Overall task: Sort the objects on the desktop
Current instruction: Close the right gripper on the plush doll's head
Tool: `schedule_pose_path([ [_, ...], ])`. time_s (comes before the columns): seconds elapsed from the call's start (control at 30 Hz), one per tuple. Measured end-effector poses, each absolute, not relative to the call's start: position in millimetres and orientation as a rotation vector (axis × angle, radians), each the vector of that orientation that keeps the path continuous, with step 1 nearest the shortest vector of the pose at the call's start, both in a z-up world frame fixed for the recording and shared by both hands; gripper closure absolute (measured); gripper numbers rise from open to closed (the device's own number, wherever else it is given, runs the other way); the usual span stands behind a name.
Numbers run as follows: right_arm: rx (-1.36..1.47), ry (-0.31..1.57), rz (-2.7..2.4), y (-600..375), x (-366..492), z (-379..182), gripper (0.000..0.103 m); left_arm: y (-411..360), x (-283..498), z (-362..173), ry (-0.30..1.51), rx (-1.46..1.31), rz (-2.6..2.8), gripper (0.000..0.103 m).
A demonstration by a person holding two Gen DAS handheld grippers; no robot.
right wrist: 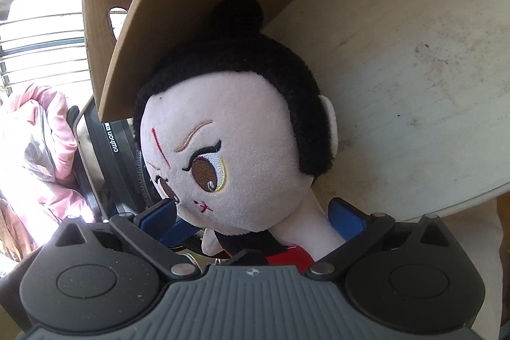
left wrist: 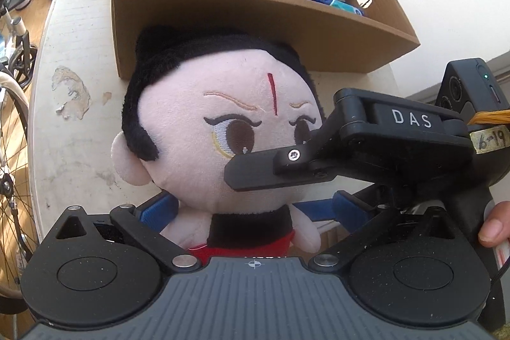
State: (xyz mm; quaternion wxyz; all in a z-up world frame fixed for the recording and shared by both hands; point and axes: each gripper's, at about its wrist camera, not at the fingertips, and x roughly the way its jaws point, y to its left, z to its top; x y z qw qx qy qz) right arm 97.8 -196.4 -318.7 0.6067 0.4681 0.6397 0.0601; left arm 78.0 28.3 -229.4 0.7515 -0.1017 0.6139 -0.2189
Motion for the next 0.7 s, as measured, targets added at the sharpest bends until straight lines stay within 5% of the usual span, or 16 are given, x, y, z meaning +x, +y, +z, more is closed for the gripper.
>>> schedule_pose_path([
  [0.7, 1.08, 1.378, 0.141, -234, 143, -326, 0.0, 66, 91, -245, 1.39, -0.534, -0.367, 0.0],
])
